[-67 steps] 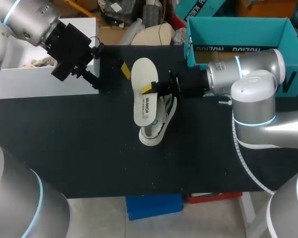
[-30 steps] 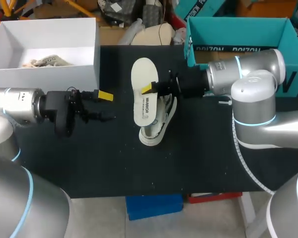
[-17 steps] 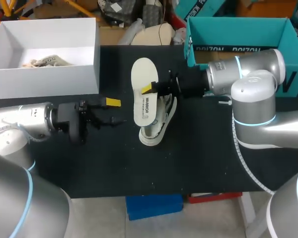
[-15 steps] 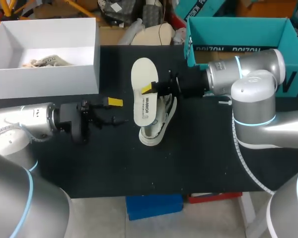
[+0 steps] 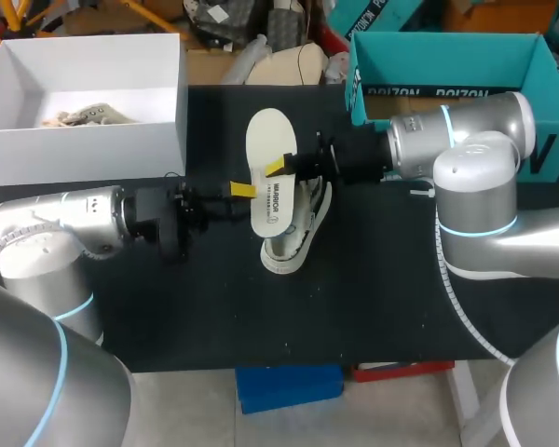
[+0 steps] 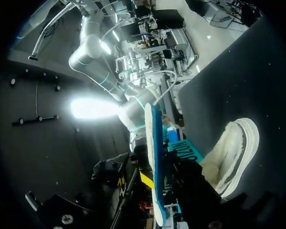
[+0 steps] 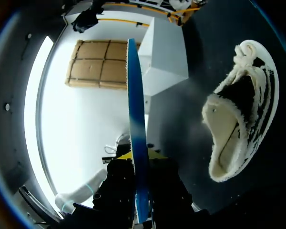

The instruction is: Take the shoe out of the shoebox, open the shoe tongue, remove and reinsert the insole, then place the shoe into the shoebox

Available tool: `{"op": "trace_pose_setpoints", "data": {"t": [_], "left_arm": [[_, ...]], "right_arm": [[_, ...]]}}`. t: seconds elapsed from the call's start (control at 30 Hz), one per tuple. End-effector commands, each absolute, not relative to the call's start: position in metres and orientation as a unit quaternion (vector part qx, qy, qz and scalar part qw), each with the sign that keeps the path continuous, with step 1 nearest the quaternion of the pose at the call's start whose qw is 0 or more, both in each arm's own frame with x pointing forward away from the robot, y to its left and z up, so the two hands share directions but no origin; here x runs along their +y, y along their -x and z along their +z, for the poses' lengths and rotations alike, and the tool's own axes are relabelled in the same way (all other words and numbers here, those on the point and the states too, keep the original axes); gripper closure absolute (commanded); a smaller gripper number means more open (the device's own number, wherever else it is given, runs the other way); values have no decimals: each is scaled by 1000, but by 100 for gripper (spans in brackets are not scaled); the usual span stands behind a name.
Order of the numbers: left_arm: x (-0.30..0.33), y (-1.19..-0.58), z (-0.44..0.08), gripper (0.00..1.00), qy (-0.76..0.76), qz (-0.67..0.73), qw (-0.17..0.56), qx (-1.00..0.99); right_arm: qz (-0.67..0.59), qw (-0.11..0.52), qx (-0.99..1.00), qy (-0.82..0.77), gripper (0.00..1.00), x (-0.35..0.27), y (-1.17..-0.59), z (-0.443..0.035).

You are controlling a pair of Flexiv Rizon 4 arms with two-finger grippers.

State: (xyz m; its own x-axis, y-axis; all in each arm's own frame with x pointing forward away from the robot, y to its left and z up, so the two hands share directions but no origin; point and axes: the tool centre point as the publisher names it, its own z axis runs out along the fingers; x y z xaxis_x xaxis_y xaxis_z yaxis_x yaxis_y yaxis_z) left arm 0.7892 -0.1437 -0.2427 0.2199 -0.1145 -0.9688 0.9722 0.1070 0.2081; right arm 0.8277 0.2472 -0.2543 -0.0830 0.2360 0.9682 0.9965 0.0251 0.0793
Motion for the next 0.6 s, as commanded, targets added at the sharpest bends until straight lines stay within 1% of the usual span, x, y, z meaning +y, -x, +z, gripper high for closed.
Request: {"op": "trace_pose_setpoints", "data": {"t": [0.03,0.13,0.37,0.5,0.6], "left_arm": [[-150,-793,-244,63,-487,-447,611,435],[-154,-796,-244,62,-485,-448,612,435],[-163,-802,-241,69,-483,-446,616,433],[-164,-806,-241,77,-480,-447,617,435],[-164,-809,-242,73,-479,-447,617,437]], "right_arm": [[-453,419,-580,532,100,249,-828,-255],[-453,419,-580,532,100,249,-828,-255],[-453,419,-580,532,100,249,-828,-255],[-453,419,-580,532,100,249,-828,-255],[-453,419,-580,532,100,249,-828,-255]]}}
